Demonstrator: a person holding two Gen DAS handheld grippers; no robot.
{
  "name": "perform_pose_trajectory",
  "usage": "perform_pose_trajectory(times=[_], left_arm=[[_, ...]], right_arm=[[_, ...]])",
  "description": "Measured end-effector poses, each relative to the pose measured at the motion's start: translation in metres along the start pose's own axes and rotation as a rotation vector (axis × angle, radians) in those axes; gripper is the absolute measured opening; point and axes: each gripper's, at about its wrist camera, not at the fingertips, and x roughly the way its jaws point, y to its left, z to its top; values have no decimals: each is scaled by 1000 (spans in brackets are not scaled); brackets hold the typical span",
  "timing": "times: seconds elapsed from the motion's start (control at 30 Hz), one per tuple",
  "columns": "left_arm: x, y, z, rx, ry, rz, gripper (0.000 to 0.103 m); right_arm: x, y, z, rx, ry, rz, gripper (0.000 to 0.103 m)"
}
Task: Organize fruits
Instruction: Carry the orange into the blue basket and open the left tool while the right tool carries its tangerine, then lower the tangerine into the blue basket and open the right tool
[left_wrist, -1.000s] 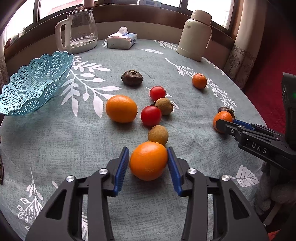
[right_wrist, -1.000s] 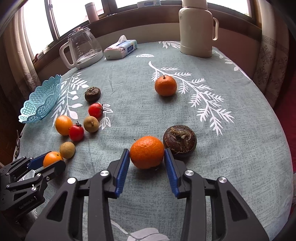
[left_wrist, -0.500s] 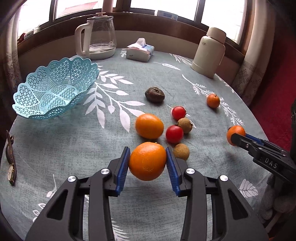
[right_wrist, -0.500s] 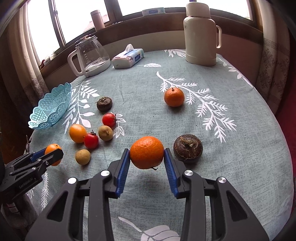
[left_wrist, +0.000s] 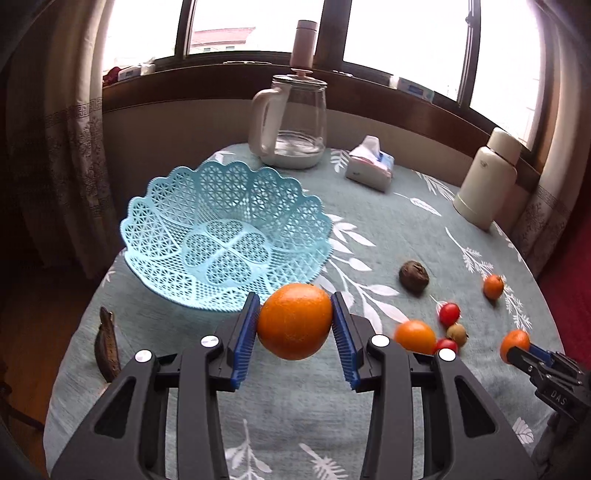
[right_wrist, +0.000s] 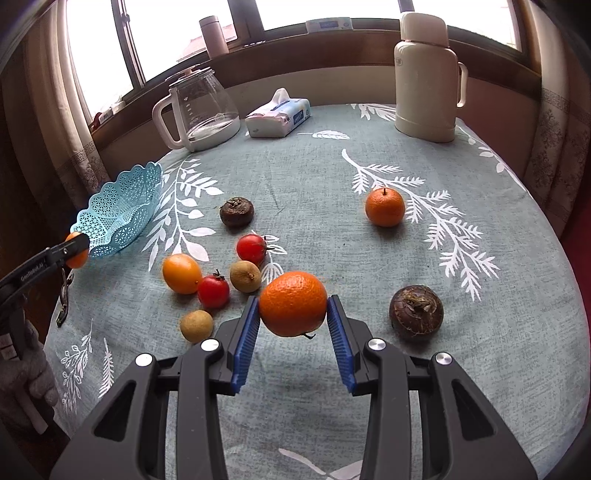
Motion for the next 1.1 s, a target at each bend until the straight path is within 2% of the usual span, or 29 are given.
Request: perform_pose_trajectory(times=[0.37, 0.4, 0.43, 0.5, 0.6, 0.73, 0.9, 1.0, 1.1], left_arm=[[17, 48, 23, -70, -29, 69, 41], [18, 51, 24, -74, -32, 67, 45], [17, 53, 25, -82, -35, 66, 63], [15, 58, 26, -102, -53, 71, 89], [13, 64, 26, -107, -63, 84, 90], [8, 70, 24, -101, -87, 127, 100], [-4, 73, 22, -59, -125, 202, 100], [-6, 76, 24, -43, -115, 242, 100], [-7, 85, 25, -67, -105, 267, 100]], right_arm=[[14, 32, 12, -49, 18, 16, 38], [15, 35, 13, -54, 19, 17, 38], [17, 38, 15, -59, 20, 20, 38], [19, 44, 17, -68, 23, 26, 38], [23, 55, 20, -84, 23, 37, 38], [29, 72, 30, -115, 16, 59, 38], [33, 102, 51, -154, -13, 116, 38], [36, 126, 64, -191, -38, 160, 38], [42, 154, 74, -235, -57, 197, 38]])
